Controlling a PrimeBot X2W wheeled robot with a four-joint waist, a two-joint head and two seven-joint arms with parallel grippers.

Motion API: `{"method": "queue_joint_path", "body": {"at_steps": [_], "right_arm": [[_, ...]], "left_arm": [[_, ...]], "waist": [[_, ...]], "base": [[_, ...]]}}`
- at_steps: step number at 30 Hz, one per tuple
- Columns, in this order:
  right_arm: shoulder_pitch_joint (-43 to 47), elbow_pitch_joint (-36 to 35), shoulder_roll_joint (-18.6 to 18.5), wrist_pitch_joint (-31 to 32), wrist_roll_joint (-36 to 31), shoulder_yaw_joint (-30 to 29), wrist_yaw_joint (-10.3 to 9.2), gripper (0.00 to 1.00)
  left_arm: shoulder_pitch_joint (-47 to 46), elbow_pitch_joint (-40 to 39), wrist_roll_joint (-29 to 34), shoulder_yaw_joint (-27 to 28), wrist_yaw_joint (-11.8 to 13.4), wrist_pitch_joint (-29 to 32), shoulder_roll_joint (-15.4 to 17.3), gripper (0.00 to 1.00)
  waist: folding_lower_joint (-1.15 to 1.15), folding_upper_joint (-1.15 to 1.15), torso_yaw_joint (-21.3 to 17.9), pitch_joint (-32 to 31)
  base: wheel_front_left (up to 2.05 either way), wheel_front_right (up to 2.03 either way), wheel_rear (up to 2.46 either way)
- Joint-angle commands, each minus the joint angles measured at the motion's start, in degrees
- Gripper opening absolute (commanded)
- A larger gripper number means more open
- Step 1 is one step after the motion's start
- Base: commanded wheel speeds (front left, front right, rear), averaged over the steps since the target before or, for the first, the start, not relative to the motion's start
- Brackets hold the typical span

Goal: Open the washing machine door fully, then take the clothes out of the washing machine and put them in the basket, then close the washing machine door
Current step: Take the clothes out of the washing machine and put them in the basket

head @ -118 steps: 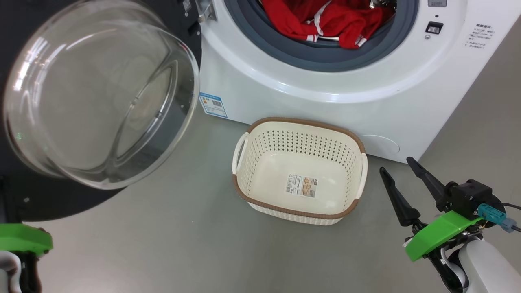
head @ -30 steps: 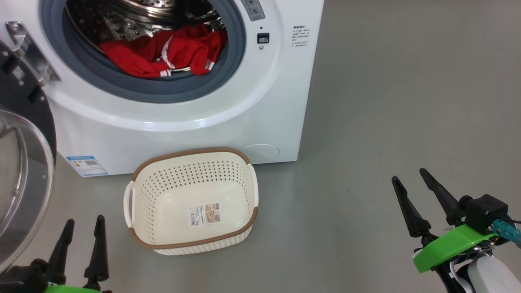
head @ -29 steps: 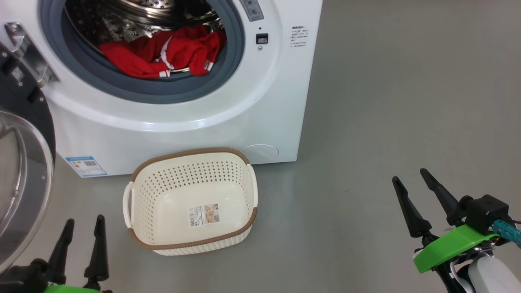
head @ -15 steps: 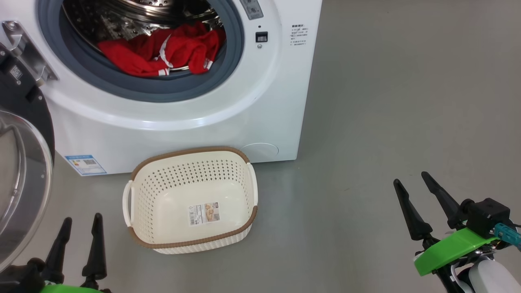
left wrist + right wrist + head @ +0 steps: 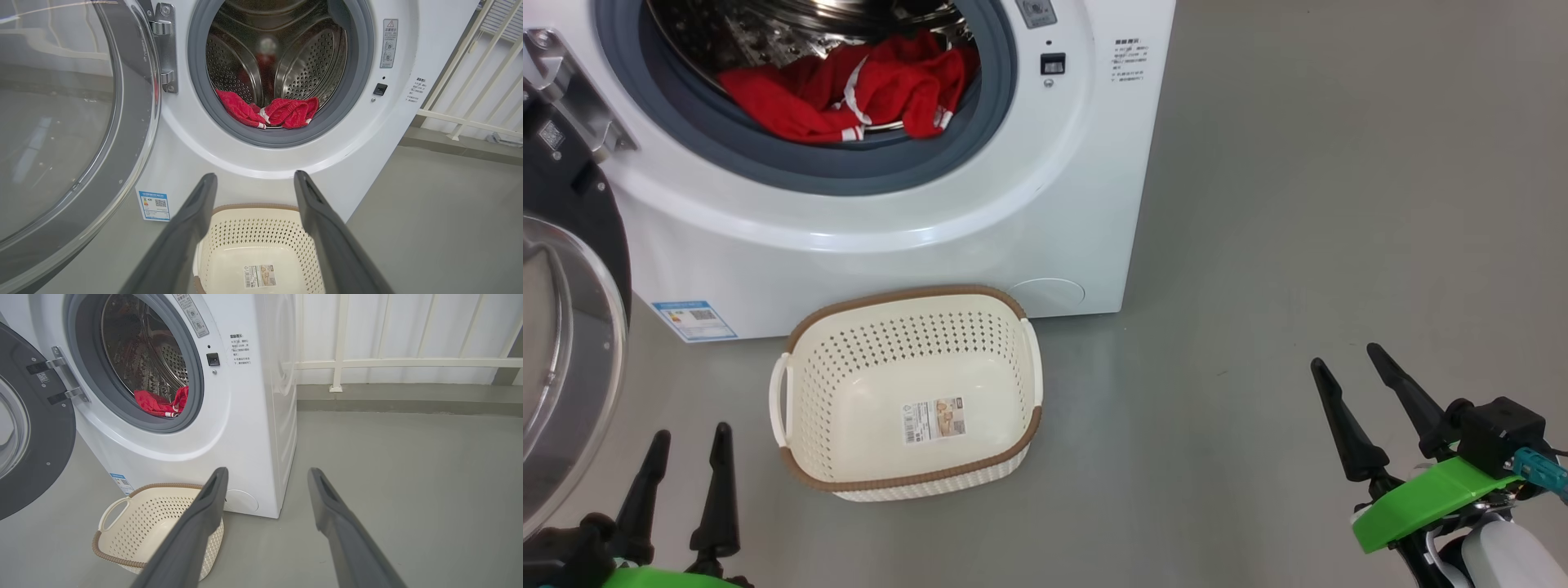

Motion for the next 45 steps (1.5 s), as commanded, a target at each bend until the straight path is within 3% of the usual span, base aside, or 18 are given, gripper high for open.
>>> {"method": "queue_joint_path", "body": {"at_steps": [1, 18, 32, 40, 45], "right_arm": [[-0.45, -1.47, -0.54, -0.68, -0.86, 0.81, 0.09, 1.0], [-1.4, -1.52, 0.05, -0.68, -1.18, 1.2, 0.09, 1.0], [-2.03, -1.5, 0.6, -0.68, -1.33, 1.59, 0.09, 1.0], [-2.97, -1.59, 1.92, -0.68, -1.65, 2.41, 0.09, 1.0], [-4.88, -1.71, 3.11, -0.68, -1.86, 3.55, 0.09, 1.0]], "left_arm": [[-1.88, -1.5, -0.17, 1.82, -0.17, -0.46, 1.79, 1.0], [-3.84, -1.27, -0.21, 1.62, -0.18, -0.46, 2.28, 1.0], [-5.38, 0.89, -0.43, -1.23, -0.18, -0.46, 1.5, 1.0], [-14.17, 6.29, -0.95, -6.91, -0.18, -0.46, 1.08, 1.0], [-25.6, 14.33, -2.66, -12.29, -0.18, -0.36, 2.41, 1.0]], "waist": [[0.0, 0.0, 0.02, 0.12], [0.0, 0.0, 0.12, 1.39], [0.0, 0.0, 0.01, 2.38], [0.0, 0.0, -0.43, 4.61], [0.0, 0.0, -1.9, 7.52]], "base": [[0.48, -0.83, 0.35], [1.06, -1.38, 0.33], [0.19, -0.19, 0.0], [0.0, 0.0, 0.0], [0.0, 0.0, 0.0]]}}
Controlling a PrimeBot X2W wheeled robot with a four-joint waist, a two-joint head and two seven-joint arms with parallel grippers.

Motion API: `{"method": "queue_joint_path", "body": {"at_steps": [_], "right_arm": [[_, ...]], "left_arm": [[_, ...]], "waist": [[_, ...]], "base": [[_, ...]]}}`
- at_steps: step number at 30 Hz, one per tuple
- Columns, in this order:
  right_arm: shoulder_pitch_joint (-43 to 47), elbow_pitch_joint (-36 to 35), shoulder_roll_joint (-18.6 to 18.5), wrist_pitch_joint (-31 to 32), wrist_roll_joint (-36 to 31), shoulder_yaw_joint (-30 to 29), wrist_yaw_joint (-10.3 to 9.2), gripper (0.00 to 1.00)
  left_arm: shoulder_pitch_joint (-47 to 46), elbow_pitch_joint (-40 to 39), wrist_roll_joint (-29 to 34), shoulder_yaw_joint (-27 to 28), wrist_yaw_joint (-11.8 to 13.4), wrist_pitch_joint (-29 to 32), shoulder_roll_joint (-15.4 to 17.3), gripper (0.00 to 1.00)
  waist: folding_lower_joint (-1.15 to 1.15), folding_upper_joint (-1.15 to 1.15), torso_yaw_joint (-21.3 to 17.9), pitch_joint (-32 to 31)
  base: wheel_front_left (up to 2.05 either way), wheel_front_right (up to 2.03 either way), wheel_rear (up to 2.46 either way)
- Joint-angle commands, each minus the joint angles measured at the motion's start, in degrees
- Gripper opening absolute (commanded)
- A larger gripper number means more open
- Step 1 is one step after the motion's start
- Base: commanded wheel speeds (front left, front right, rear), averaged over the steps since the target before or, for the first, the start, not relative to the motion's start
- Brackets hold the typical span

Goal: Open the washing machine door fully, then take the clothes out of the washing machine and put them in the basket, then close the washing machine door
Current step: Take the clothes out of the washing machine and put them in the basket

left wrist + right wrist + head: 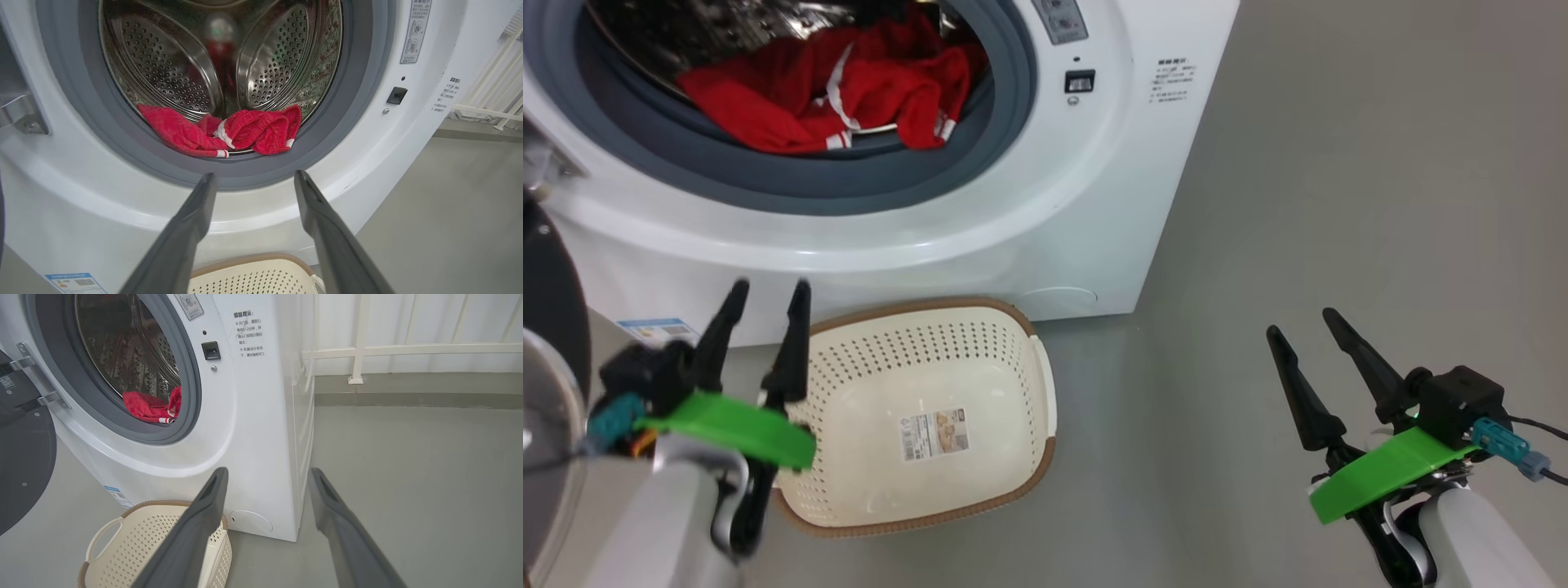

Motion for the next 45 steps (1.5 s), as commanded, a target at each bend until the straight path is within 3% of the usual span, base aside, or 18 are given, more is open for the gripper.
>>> {"method": "queue_joint_path", "body": {"at_steps": [1, 12, 24, 36, 45], "right_arm": [[-0.91, -1.36, 0.06, -0.68, -0.23, 1.48, 0.09, 1.0], [-4.04, -1.5, 2.53, -0.68, -0.73, 2.86, 0.09, 1.0], [-8.63, -2.1, 5.4, -0.68, -1.31, 4.43, 0.09, 1.0], [-10.82, -2.12, 7.46, -0.68, -1.61, 5.61, 0.09, 1.0], [-11.98, -2.1, 8.82, -0.68, -1.36, 7.64, 0.09, 1.0]], "left_arm": [[-3.6, 0.0, -1.05, 1.04, -0.18, -0.02, 2.12, 1.0], [-25.2, 13.33, -7.32, -8.59, -0.18, 4.31, 5.25, 1.0], [-42.75, 27.78, -8.68, -15.92, -0.18, 7.3, 7.17, 1.0], [-52.44, 39.38, -7.11, -19.27, -0.17, 8.75, 5.72, 1.0], [-57.59, 44.33, -5.07, -21.2, 0.48, 8.75, 6.9, 1.0]], "waist": [[0.0, 0.0, -1.15, 1.52], [0.0, 0.0, -4.78, 7.54], [0.0, 0.0, -8.42, 14.82], [0.0, 0.0, -10.93, 18.0], [0.0, 0.0, -13.73, 19.65]], "base": [[0.0, 0.0, 0.0], [0.0, 0.0, 0.0], [0.0, 0.0, 0.0], [0.0, 0.0, 0.0], [0.0, 0.0, 0.0]]}}
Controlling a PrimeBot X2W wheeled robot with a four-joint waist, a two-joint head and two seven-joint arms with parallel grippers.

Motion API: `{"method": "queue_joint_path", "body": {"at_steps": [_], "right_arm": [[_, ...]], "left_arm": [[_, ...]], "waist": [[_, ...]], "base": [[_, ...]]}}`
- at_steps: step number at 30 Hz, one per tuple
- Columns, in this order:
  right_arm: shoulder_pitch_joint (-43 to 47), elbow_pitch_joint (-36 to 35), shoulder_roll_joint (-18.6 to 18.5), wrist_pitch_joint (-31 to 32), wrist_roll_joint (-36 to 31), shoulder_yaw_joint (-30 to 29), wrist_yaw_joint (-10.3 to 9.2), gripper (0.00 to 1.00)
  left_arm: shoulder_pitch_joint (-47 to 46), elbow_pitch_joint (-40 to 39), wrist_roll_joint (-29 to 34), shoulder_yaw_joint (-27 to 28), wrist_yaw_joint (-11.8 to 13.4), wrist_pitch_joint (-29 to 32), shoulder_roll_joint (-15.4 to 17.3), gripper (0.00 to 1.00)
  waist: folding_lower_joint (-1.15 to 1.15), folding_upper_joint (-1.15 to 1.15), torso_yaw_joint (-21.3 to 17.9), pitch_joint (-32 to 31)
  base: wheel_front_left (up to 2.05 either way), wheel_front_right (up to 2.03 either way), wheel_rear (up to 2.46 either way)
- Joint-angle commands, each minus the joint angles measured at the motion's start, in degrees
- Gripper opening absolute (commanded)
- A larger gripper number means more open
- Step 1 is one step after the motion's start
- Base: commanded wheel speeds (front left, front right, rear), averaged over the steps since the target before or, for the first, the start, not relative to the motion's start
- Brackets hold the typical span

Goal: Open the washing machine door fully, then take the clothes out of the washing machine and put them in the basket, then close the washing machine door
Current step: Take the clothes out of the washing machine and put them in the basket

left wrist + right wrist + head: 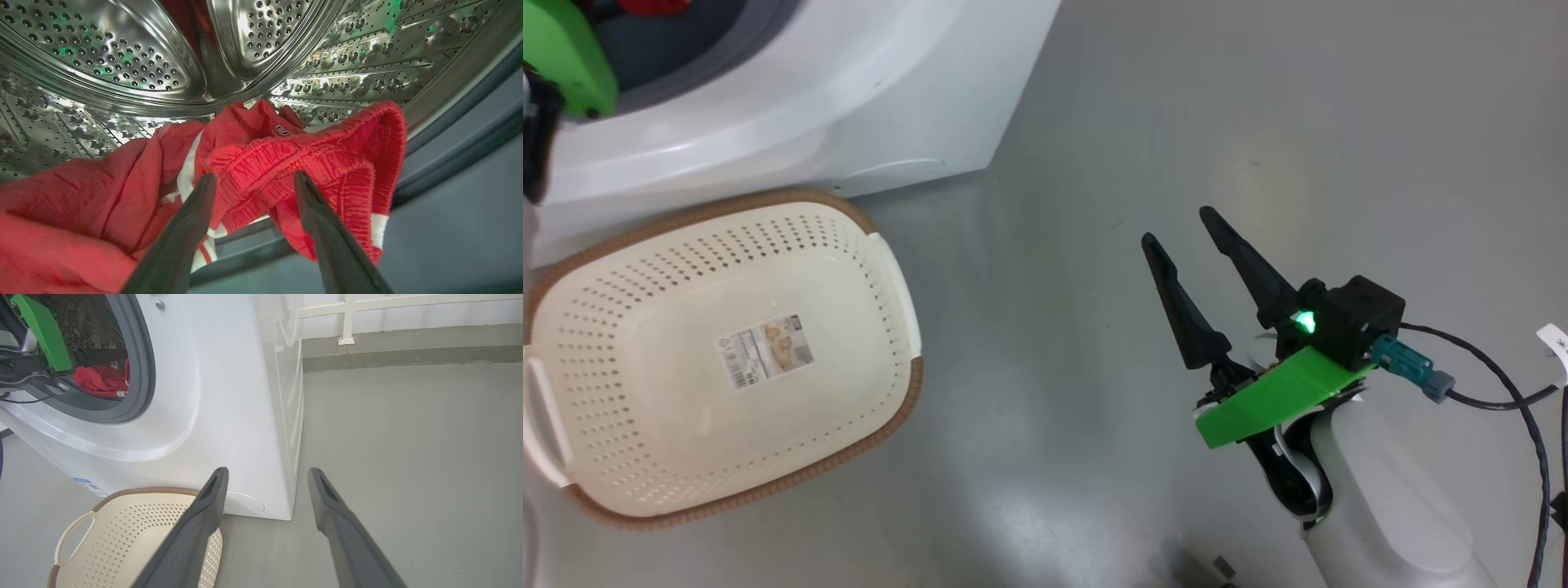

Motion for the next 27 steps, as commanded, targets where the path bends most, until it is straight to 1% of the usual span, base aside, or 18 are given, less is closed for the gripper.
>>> {"method": "queue_joint_path", "body": {"at_steps": [1, 7, 10, 15, 17, 18, 19, 20, 27], "right_arm": [[-0.15, -1.4, 0.64, -0.68, -0.18, 1.25, 0.09, 1.0], [-0.36, -1.47, 1.18, -0.68, 0.1, 2.16, 0.09, 1.0], [-0.44, -1.47, 1.45, -0.68, 0.25, 2.79, 0.09, 1.0], [-0.08, -1.35, 1.67, -0.68, 0.46, 3.49, 0.09, 1.0], [0.03, -1.32, 1.66, -0.68, 0.5, 3.62, 0.09, 1.0], [0.04, -1.28, 1.63, -0.68, 0.52, 3.66, 0.09, 1.0], [0.05, -1.23, 1.57, -0.68, 0.53, 3.66, 0.09, 1.0], [0.08, -1.2, 1.5, -0.68, 0.54, 3.64, 0.09, 1.0], [-0.05, -1.07, 1.12, -0.68, 0.32, 3.41, 0.09, 1.0]], "left_arm": [[-2.54, -0.29, 0.79, 0.26, 0.61, 0.08, 2.78, 1.0], [-3.76, 0.91, 1.03, -0.18, 1.31, 0.96, 4.44, 1.0], [-3.87, 1.28, 1.38, -0.6, 2.11, 1.49, 5.55, 1.0], [-3.51, 1.58, 1.25, -0.9, 2.15, 1.89, 6.5, 1.0], [-3.35, 1.66, 1.22, -1.04, 2.32, 1.93, 6.68, 0.45], [-3.24, 1.69, 1.26, -1.15, 2.37, 1.91, 6.76, 0.28], [-3.1, 1.72, 1.22, -1.2, 2.38, 1.85, 6.77, 0.09], [-2.97, 1.75, 1.15, -1.21, 2.47, 1.61, 6.76, 0.0], [-1.91, 1.85, 0.43, -1.15, 2.41, 0.49, 6.01, 0.0]], "waist": [[0.0, 0.0, -1.02, 0.78], [0.0, 0.0, -2.59, 1.35], [0.0, 0.0, -3.47, 1.39], [0.0, 0.0, -4.35, 1.01], [0.0, 0.0, -4.52, 0.89], [0.0, 0.0, -4.58, 0.79], [0.0, 0.0, -4.6, 0.65], [0.0, 0.0, -4.59, 0.5], [0.0, 0.0, -3.76, -0.24]], "base": [[0.0, 0.0, 0.0], [0.0, 0.0, 0.0], [0.0, 0.0, 0.0], [0.0, 0.0, 0.0], [0.0, 0.0, 0.0], [0.0, 0.0, 0.0], [0.0, 0.0, 0.0], [0.0, 0.0, 0.0], [0.0, 0.0, 0.0]]}}
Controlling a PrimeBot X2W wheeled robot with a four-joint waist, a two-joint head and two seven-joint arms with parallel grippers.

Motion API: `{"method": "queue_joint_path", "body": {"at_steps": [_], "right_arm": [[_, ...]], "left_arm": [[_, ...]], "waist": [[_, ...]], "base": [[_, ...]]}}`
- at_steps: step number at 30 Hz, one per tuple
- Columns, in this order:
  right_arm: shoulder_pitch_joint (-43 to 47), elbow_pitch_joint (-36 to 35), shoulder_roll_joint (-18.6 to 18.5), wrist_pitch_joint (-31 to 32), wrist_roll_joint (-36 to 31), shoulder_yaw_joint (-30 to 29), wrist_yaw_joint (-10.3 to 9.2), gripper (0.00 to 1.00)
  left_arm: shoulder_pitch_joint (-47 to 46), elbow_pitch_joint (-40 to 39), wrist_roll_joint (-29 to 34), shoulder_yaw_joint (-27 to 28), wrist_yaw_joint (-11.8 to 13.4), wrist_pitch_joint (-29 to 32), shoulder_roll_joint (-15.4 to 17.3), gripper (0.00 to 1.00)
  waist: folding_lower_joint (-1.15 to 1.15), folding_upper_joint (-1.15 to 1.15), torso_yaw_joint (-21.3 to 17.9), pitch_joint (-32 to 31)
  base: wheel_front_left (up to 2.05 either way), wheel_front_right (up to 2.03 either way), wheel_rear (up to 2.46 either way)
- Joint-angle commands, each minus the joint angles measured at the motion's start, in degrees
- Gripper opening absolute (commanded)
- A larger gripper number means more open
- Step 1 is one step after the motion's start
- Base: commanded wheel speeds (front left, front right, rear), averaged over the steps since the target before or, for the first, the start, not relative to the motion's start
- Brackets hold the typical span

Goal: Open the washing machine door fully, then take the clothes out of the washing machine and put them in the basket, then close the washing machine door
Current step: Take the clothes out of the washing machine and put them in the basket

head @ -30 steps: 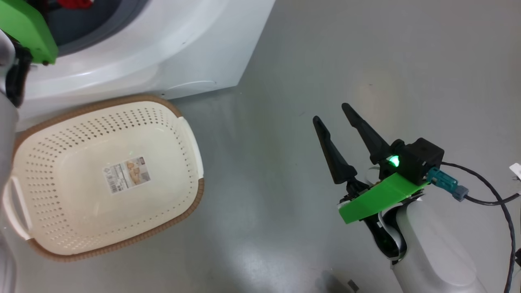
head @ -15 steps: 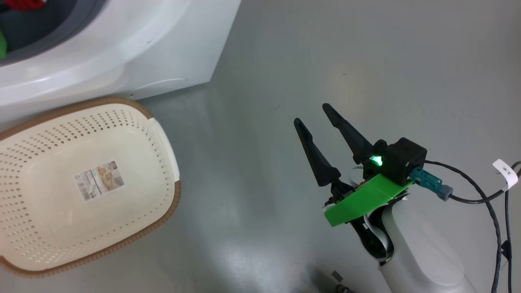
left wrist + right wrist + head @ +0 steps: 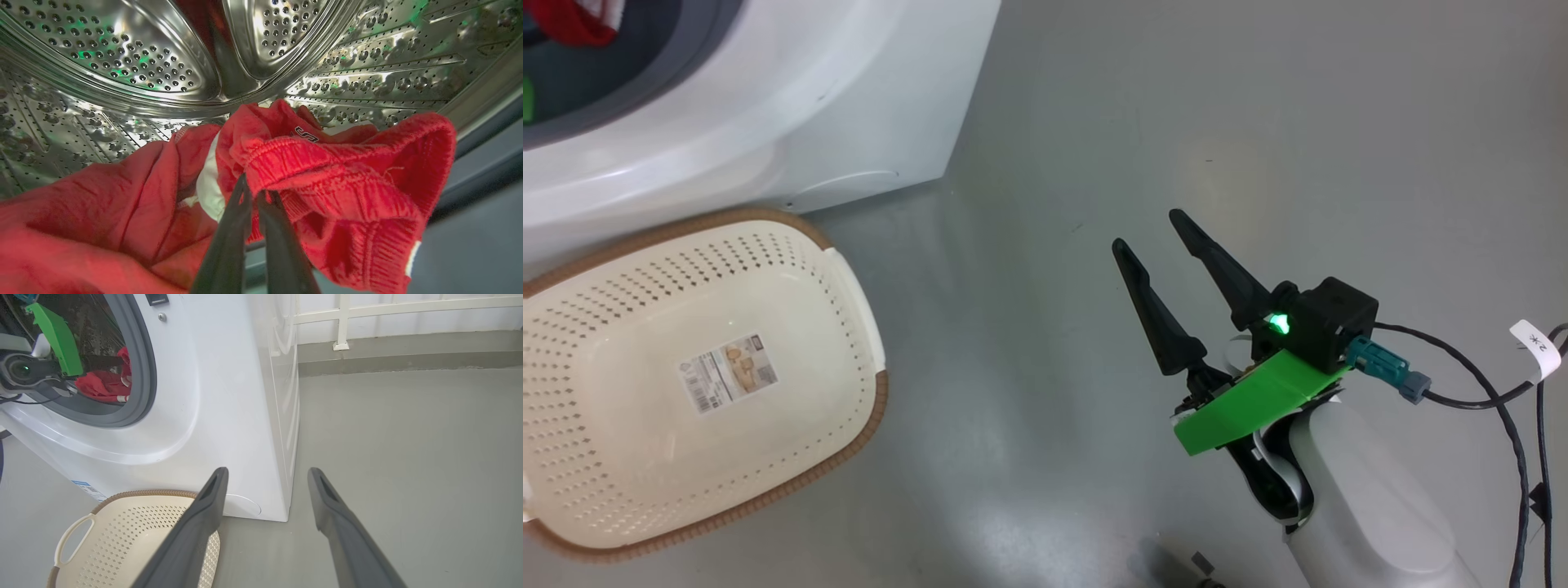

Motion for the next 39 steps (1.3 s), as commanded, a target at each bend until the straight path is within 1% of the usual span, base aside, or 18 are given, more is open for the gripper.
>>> {"method": "queue_joint_path", "body": {"at_steps": [1, 11, 14, 17, 23, 31, 35, 39], "right_arm": [[0.86, -1.16, -0.18, -0.68, 0.04, 0.86, 0.09, 1.0], [1.4, -0.88, -1.74, -0.68, 0.28, -0.15, 0.09, 1.0], [2.0, -0.99, -2.33, -0.68, 0.4, -0.82, 0.09, 1.0], [2.94, -1.31, -3.27, -0.68, 0.4, -2.13, 0.09, 1.0], [4.67, -1.57, -4.84, -0.68, 0.28, -4.09, 0.09, 1.0], [7.59, -1.49, -6.76, -0.68, 0.27, -6.1, 0.09, 1.0], [8.83, -1.62, -7.52, -0.68, 0.35, -7.04, 0.09, 1.0], [9.42, -1.89, -7.87, -0.68, 0.38, -7.91, 0.09, 1.0]], "left_arm": [[-0.1, -0.69, -0.52, 0.68, 0.31, -0.87, 1.45, 0.0], [4.74, -1.81, -5.65, 4.38, -1.21, -8.72, -3.37, 0.0], [6.91, -3.96, -7.14, 6.16, -1.61, -9.89, -3.74, 0.0], [11.03, -10.6, -7.29, 9.63, -1.79, -10.07, -2.93, 0.0], [19.59, -21.55, -4.03, 16.32, -1.08, -10.09, -2.61, 0.0], [31.06, -34.89, 1.53, 25.45, -1.33, -10.1, -4.66, 0.0], [35.65, -40.77, 4.48, 28.33, -1.63, -10.1, -5.83, 0.0], [39.28, -47.04, 5.81, 31.8, -1.86, -10.1, -6.93, 0.0]], "waist": [[0.0, 0.0, 0.55, -0.32], [0.0, 0.0, 4.72, -3.81], [0.0, 0.0, 5.82, -5.13], [0.0, 0.0, 7.34, -6.6], [0.0, 0.0, 9.47, -8.69], [0.0, 0.0, 11.97, -12.14], [0.0, 0.0, 13.26, -13.45], [0.0, 0.0, 14.21, -14.24]], "base": [[0.0, 0.0, 0.0], [0.0, 0.0, 0.0], [0.0, 0.0, 0.0], [0.0, 0.0, 0.0], [0.0, 0.0, 0.0], [0.0, 0.0, 0.0], [0.0, 0.0, 0.0], [0.0, 0.0, 0.0]]}}
